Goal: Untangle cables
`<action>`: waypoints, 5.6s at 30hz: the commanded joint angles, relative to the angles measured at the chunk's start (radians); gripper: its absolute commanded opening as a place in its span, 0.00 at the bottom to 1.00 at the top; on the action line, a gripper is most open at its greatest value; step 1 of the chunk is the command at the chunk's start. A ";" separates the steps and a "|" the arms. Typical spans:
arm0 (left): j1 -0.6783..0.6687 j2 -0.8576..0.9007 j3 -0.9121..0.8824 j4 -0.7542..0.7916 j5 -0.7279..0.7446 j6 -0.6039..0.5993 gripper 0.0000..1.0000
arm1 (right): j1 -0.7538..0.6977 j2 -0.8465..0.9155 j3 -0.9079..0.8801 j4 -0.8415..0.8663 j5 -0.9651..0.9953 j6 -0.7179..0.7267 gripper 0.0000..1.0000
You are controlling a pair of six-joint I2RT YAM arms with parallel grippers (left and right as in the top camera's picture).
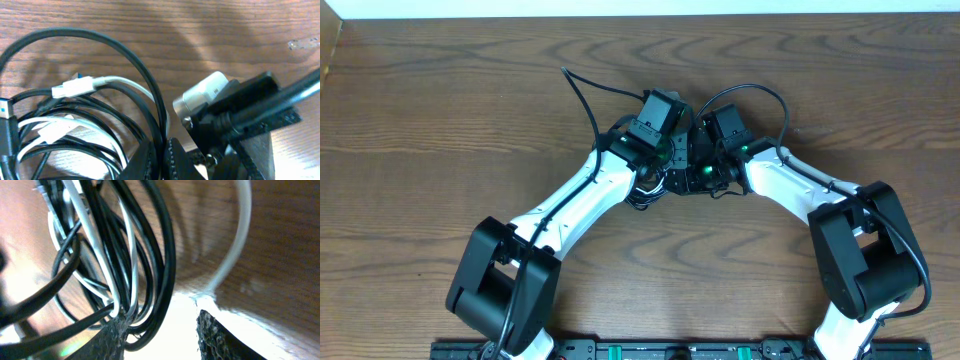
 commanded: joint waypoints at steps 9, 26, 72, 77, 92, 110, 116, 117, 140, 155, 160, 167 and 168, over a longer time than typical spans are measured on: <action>0.021 -0.209 0.016 0.005 0.056 -0.003 0.08 | 0.010 -0.014 -0.003 -0.008 0.129 0.022 0.43; 0.032 -0.507 0.016 -0.048 0.041 0.063 0.08 | -0.027 -0.021 -0.003 -0.024 0.108 0.019 0.42; -0.002 -0.321 0.016 -0.227 0.075 0.137 0.08 | -0.227 -0.109 -0.003 -0.151 0.094 -0.095 0.45; -0.002 -0.291 0.016 -0.244 0.071 0.138 0.08 | -0.227 -0.109 -0.003 -0.153 0.126 -0.095 0.46; -0.001 -0.080 0.016 -0.247 0.071 0.233 0.08 | -0.225 -0.109 -0.003 -0.154 0.080 -0.095 0.44; 0.137 -0.003 0.016 -0.244 0.058 0.311 0.08 | -0.146 -0.109 -0.003 -0.092 -0.026 -0.117 0.42; 0.179 0.035 0.014 -0.245 0.060 0.325 0.09 | -0.109 -0.107 -0.003 -0.067 -0.022 -0.117 0.43; 0.182 0.047 0.014 -0.245 0.060 0.325 0.12 | -0.105 -0.106 -0.003 -0.064 -0.021 -0.117 0.43; 0.159 -0.105 0.190 -0.379 -0.078 0.313 0.69 | -0.168 -0.105 -0.003 -0.114 0.122 -0.074 0.51; -0.035 0.086 0.187 -0.302 -0.105 0.363 0.59 | -0.389 -0.105 -0.004 -0.222 0.129 -0.061 0.56; -0.032 0.158 0.187 -0.249 -0.156 0.386 0.59 | -0.402 -0.105 -0.005 -0.224 0.129 -0.069 0.56; -0.042 0.248 0.187 -0.155 -0.153 0.388 0.53 | -0.401 -0.105 -0.005 -0.224 0.129 -0.076 0.57; -0.044 0.256 0.187 -0.145 -0.153 0.388 0.51 | -0.401 -0.105 -0.005 -0.224 0.129 -0.076 0.57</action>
